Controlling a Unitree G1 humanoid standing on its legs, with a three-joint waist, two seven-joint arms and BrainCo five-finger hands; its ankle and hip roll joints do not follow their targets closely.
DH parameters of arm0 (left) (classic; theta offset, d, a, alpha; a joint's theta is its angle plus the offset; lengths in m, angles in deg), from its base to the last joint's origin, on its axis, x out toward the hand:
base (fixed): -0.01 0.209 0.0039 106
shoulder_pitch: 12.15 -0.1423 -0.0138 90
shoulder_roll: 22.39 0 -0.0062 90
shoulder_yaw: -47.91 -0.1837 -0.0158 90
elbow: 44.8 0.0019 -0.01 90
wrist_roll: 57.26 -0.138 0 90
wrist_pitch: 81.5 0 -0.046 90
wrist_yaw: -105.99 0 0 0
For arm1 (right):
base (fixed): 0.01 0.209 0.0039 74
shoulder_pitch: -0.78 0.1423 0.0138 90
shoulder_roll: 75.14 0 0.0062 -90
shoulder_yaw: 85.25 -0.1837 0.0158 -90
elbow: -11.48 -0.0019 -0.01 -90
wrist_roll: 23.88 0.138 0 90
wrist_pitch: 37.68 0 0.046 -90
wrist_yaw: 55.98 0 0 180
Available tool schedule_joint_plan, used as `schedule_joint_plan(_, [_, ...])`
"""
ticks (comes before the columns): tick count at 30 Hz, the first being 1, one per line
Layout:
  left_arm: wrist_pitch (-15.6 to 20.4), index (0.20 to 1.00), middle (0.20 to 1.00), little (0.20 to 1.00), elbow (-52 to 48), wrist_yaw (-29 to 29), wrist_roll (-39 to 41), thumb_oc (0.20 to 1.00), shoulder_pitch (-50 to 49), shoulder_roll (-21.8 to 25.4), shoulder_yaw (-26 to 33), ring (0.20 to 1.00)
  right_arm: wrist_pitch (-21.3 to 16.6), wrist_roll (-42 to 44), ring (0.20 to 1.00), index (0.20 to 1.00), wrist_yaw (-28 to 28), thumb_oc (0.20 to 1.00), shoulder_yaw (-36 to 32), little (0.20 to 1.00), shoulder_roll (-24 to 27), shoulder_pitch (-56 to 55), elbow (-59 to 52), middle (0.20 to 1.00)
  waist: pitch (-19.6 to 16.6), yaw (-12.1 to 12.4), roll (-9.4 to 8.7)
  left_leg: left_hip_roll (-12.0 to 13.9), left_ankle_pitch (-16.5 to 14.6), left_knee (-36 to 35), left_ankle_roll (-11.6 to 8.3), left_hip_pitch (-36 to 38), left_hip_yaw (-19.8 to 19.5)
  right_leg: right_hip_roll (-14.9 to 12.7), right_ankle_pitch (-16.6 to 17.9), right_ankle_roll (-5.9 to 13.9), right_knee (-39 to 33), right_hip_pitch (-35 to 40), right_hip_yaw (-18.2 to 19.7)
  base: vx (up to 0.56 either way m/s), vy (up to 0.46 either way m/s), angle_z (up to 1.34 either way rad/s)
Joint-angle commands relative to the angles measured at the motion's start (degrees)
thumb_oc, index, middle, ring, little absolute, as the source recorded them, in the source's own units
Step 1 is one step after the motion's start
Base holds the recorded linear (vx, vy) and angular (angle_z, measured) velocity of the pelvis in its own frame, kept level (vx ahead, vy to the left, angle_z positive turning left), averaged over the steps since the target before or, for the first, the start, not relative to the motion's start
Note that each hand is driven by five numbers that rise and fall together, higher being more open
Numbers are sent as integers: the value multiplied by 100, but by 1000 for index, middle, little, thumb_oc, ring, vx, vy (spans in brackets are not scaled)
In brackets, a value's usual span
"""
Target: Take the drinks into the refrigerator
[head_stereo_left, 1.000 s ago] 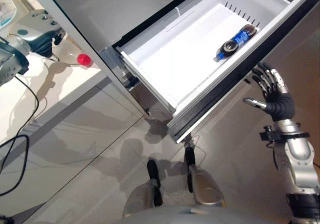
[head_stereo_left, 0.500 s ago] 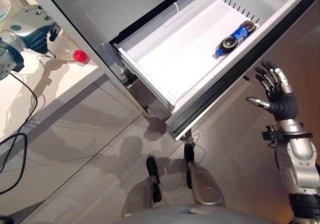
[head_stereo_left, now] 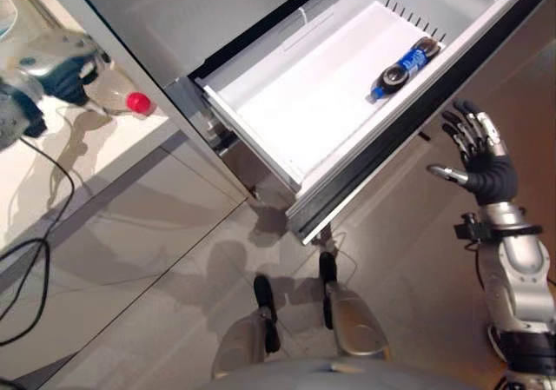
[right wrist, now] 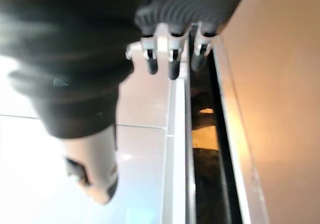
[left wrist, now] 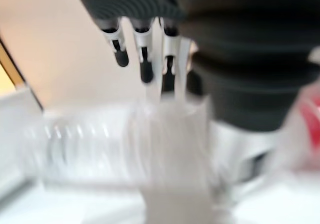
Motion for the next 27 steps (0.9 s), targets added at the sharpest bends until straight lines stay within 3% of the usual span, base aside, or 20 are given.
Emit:
schedule_joint_plan(1, [290, 1000, 1000, 1000, -245, -423, 92, 1000, -564, -145, 131, 1000, -272, 163, 1000, 1000, 0, 1000, -165, 1000, 81, 355, -526, 1000, 66, -147, -17, -5, -1011, 1054, 187, -12, -288, -86, -917, 374, 877, 32, -71, 0, 0, 0])
schedule_joint_plan(16, [213, 1000, 1000, 1000, -733, -721, 249, 1000, -1428, 236, 1007, 1000, -156, 147, 1000, 1000, -69, 1000, -246, 1000, 11, 352, -427, 1000, -8, 36, 51, -29, -908, 897, 160, 47, -414, -99, -907, 343, 739, 161, -228, -1, -3, 1])
schedule_joint_plan(27, [227, 1000, 1000, 1000, -644, -579, 160, 1000, -1767, 138, 1339, 1000, -123, 186, 1000, 1000, -104, 1000, -247, 1000, 68, 397, -407, 1000, 8, 43, 47, -42, -882, 885, 163, 22, -463, -117, -900, 336, 730, 173, -256, 0, -1, 0])
